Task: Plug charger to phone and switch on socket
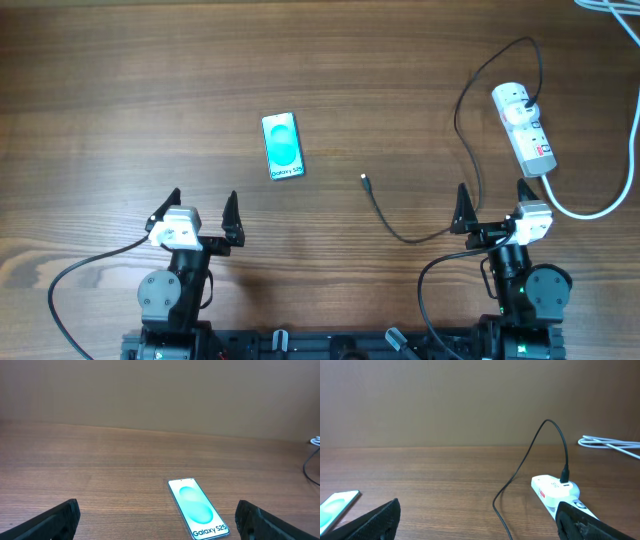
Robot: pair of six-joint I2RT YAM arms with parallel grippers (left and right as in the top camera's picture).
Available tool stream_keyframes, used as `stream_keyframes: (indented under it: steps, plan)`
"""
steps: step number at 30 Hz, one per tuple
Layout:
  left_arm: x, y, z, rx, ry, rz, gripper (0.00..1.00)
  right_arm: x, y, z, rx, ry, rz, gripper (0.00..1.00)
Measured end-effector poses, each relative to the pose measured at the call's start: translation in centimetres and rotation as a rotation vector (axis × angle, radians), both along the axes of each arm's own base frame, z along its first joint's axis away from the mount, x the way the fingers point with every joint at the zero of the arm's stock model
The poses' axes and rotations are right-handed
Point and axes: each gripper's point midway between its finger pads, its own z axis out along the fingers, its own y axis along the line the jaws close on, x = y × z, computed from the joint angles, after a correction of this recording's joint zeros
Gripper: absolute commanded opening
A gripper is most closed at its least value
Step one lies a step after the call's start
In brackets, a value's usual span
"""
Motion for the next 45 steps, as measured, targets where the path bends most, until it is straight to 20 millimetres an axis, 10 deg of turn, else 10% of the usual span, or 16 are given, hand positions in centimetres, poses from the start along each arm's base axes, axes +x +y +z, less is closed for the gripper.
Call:
stream_keyframes:
  steps: [38, 45]
  plan:
    - [0.0, 0.1, 0.0, 0.007, -0.001, 0.007, 1.0, 0.0, 0.0, 0.0, 0.0, 0.0, 0.0, 1.0]
    - [-0.9, -0.4, 2.6, -0.056, 0.017, -0.019, 1.0, 0.0, 0.0, 0.0, 0.0, 0.0, 0.0, 1.0]
